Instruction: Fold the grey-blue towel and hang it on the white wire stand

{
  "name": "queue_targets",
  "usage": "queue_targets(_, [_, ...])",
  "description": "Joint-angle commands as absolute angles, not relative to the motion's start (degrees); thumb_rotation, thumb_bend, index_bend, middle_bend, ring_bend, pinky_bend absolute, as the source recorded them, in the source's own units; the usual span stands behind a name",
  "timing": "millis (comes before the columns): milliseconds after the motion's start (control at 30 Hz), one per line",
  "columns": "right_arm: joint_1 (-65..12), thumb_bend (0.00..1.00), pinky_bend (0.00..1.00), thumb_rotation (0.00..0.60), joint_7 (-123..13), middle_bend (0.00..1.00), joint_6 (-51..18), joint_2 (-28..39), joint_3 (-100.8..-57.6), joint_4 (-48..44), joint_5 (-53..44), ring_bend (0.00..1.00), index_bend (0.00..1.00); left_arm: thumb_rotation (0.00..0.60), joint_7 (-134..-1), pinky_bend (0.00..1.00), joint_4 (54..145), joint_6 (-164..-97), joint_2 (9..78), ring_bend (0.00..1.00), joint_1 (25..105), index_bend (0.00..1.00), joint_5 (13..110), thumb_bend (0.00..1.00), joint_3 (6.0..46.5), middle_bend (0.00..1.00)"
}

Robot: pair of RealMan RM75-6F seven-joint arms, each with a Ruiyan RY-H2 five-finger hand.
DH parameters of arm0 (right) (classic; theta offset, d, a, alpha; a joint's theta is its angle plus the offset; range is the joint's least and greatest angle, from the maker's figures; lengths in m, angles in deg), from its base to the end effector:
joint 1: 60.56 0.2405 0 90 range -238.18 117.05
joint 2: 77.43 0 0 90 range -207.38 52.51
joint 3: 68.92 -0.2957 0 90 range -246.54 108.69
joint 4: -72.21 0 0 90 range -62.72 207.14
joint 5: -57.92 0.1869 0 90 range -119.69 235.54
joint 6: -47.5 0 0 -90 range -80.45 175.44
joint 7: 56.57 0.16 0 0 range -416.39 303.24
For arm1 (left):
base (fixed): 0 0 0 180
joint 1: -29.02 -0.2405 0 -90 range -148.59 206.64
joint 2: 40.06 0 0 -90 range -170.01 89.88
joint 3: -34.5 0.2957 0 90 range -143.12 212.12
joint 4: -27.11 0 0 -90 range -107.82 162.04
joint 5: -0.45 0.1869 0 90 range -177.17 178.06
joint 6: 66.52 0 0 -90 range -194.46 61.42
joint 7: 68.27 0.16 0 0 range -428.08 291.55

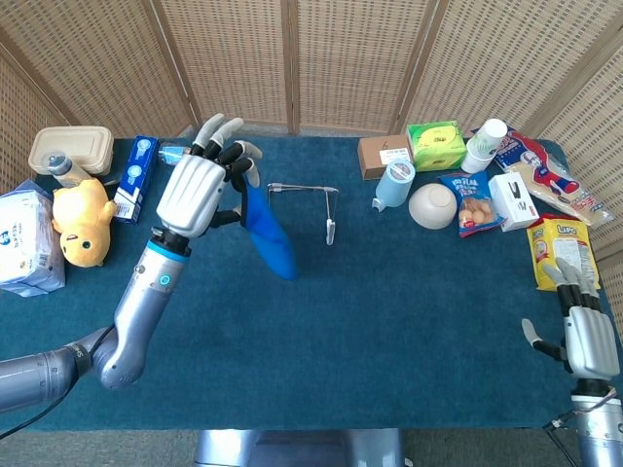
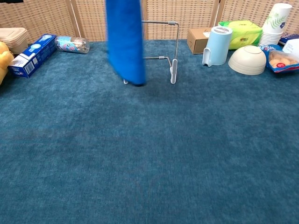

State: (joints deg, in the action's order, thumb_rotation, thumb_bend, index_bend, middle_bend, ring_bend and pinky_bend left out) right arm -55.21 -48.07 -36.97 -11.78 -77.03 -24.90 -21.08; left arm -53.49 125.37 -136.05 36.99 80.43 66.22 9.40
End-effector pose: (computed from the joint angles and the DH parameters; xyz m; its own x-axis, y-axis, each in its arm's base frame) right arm -0.3298 -0.2153 0.2002 0.1285 0.0826 0.9883 -0.9899 0.0712 0.1228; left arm -0.0396 0.4176 0.1492 0.1077 -0.1541 0.9822 0.8368 -0.5194 -0.1732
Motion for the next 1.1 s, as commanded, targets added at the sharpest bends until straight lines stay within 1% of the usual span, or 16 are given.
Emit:
queue_targets(33, [-55.5, 0.31, 0.01, 0.6, -47.3, 0.05, -36.9, -11.7, -77.0, -24.4, -21.0, 0.0, 0.1, 0.6, -51.3, 0.0, 126.0, -134.3, 37.1, 0.13, 82.0, 0.78, 62.4, 0.54, 7.9, 0.37])
queue_targets(167, [-55.8, 0.31, 0.01, 0.6, -46.4, 0.05, -36.9, -11.8, -77.0, -23.8, -20.8, 0.0, 0.1, 0.6, -49.9, 0.0, 124.4, -133.0, 38.5, 0.13, 83.8, 0.78, 59.4, 0.54, 7.1, 0.37])
queue_targets(333, [-56.6, 0.31, 0.01, 0.6, -45.4, 0.05, -37.1, -12.2, -76.8, -23.2, -20.3, 0.0, 0.1, 0.6, -47.7, 0.0, 117.1, -131.3, 43.5, 0.13, 88.5, 0.78, 55.2, 0.54, 5.7, 0.37])
queue_targets(600, [-57.4, 0.31, 0.0, 0.6, -44.7, 0.05, -37.3, -12.8, -76.5, -23.4, -20.3, 0.0, 0.1, 0.6, -47.4, 0.0, 107.4, -128.7, 48.9, 0.13, 93.7, 0.78, 49.8, 0.54, 3.5, 0.36])
queue_targets(733, [-58.0, 0.31, 0.0, 0.6, -44.6, 0.05, -37.7, -13.0, -76.4, -23.7, -20.1, 0.0, 0.09, 0.6, -47.4, 0.0, 103.1, -128.0, 51.1, 0.12, 95.7, 0.78, 48.5, 0.54, 3.0, 0.36])
queue_targets(1100, [-58.9, 0.3, 0.0, 0.6, -44.7, 0.05, -38.1, -13.9, -76.4, -24.3, -19.9, 0.0, 0.09, 0.6, -47.3, 0.0, 95.6, -126.1, 54.3, 0.12, 98.8, 0.78, 45.7, 0.54, 2.4, 0.36])
